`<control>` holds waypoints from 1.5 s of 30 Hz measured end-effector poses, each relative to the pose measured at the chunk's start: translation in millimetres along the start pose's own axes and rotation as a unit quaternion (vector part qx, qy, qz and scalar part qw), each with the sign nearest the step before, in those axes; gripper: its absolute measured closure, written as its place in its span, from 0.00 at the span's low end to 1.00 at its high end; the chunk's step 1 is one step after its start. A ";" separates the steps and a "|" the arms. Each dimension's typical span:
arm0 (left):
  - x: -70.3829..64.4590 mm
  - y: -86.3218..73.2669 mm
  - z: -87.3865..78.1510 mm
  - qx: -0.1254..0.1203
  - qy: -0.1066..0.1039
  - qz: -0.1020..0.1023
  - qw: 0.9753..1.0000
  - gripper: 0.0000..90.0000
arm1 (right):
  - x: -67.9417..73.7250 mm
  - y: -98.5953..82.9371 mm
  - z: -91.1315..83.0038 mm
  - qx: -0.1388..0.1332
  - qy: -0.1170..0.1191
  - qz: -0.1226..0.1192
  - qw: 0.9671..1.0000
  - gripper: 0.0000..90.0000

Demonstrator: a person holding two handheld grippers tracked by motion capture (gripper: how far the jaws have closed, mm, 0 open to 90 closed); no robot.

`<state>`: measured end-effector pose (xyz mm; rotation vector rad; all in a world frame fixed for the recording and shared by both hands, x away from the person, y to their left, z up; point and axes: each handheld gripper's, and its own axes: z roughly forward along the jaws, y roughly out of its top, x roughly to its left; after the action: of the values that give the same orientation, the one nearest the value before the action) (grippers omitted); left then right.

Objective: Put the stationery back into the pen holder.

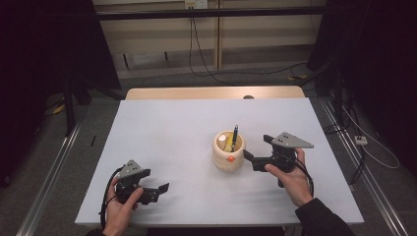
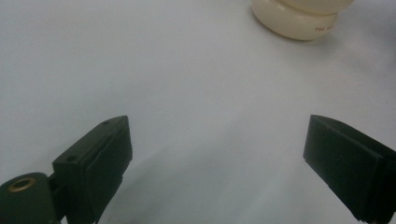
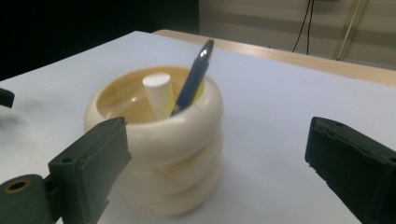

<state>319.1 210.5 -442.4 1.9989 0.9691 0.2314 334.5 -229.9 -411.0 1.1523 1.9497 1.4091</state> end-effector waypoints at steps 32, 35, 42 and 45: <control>0.5 0.8 -3.7 -0.012 0.005 0.002 1.000 0.09 | -16.0 -52.7 -51.4 0.061 -0.040 0.031 0.997 0.07; 0.3 0.3 -3.6 -0.015 0.004 0.002 1.000 0.09 | -18.4 -56.5 -56.4 0.063 -0.051 0.030 0.996 0.07; 0.0 0.2 -3.9 -0.015 0.004 0.006 1.000 0.09 | -22.4 -64.4 -64.8 0.065 -0.062 0.037 0.995 0.07; -0.5 0.8 -4.5 -0.014 0.004 0.008 1.000 0.09 | -22.0 -67.5 -66.7 0.062 -0.063 0.032 0.996 0.07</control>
<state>317.0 212.8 -439.0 1.9815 0.9507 0.2600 271.3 -291.9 -451.5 1.3369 1.9501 1.2302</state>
